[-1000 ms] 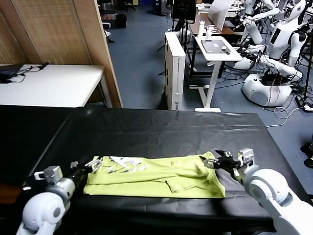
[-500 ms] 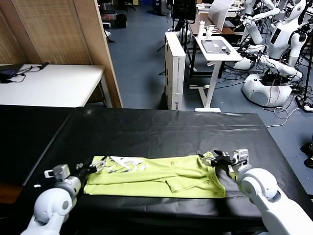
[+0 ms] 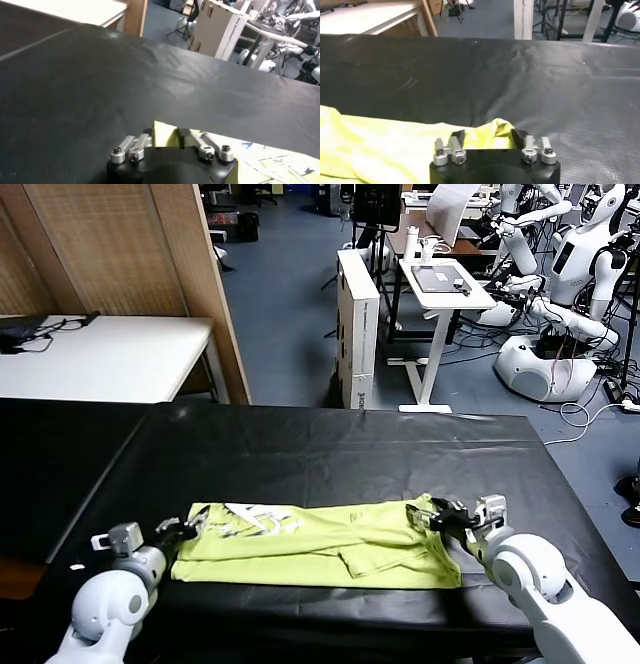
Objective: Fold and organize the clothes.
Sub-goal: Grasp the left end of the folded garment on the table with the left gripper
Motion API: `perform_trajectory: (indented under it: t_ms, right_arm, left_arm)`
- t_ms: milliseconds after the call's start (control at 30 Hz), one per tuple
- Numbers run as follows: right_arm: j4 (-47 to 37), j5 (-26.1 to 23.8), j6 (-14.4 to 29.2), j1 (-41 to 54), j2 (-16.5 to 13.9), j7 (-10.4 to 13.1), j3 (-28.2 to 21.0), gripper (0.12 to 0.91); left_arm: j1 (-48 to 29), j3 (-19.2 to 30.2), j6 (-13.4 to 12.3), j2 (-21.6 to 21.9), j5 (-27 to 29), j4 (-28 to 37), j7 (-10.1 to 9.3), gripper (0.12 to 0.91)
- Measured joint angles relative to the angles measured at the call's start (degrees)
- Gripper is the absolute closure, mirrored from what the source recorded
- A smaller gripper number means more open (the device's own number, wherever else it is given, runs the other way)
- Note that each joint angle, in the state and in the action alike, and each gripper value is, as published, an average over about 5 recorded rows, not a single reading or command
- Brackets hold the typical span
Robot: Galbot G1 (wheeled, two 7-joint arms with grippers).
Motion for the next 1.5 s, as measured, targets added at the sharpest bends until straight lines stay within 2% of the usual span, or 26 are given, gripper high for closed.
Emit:
perform_trajectory:
  t_ms: [100,300,467,533,600,700,900,967,1033,1167,1300,1400,1500]
  right_arm:
    - [-0.24,0.00,0.56,-0.33,0.49,0.78,0.38,0.885]
    - [-0.74,0.17,1.07,-0.41,1.28,2.03,0.43,0.886]
    - [-0.47,1.34,1.02,-0.41,1.45,2.03,0.46,0.882]
    - [-0.09,1.84,1.24,-0.57,1.31,1.60,0.79,0.841]
    - [0.37,2.44,1.53,-0.81,0.96,1.07,1.19,0.743]
    - [1.26,3.35,2.02,-1.23,0.09,0.19,1.70,0.556]
    - [3.79,4.06,4.11,-2.35,-3.01,-2.19,3.04,0.228]
    - [4.76,4.12,5.36,-2.94,-4.22,-3.36,3.73,0.155]
    - [5.81,4.30,7.32,-3.89,-5.40,-4.48,4.75,0.130]
    - [8.00,5.13,13.69,-6.97,-6.68,-6.16,7.59,0.119]
    - [9.92,6.42,19.87,-11.08,-6.09,-7.53,11.04,0.118]
    - [11.35,7.29,22.38,-14.49,-5.03,-8.11,13.82,0.118]
    - [12.80,7.93,23.14,-17.87,-4.39,-8.56,16.56,0.118]
  left_arm:
    - [0.00,-0.32,-0.06,0.07,-0.01,0.16,-0.05,0.881]
    - [-0.41,-0.59,-0.17,0.26,-0.05,0.69,-0.16,0.883]
    - [-1.01,-0.58,-0.17,0.29,0.05,1.04,-0.20,0.883]
    - [-1.17,-0.56,-0.12,0.29,0.24,1.03,-0.10,0.883]
    - [-1.32,-0.54,-0.06,0.33,0.42,0.95,0.04,0.870]
    - [-1.35,-0.67,0.16,0.68,0.44,0.71,0.16,0.757]
    - [-0.10,-2.09,1.92,2.77,-1.97,-0.72,0.23,0.385]
    - [0.56,-2.89,2.80,3.90,-3.47,-1.35,0.06,0.258]
    - [1.38,-3.90,4.11,5.31,-5.73,-2.07,-0.13,0.173]
    - [3.60,-6.71,7.42,8.64,-12.62,-3.92,0.49,0.126]
    - [6.39,-10.08,8.55,10.99,-18.50,-5.30,3.58,0.124]
    - [8.19,-11.64,8.55,11.42,-19.41,-5.61,6.50,0.123]
    - [9.17,-11.94,8.55,11.14,-17.92,-5.27,8.67,0.123]
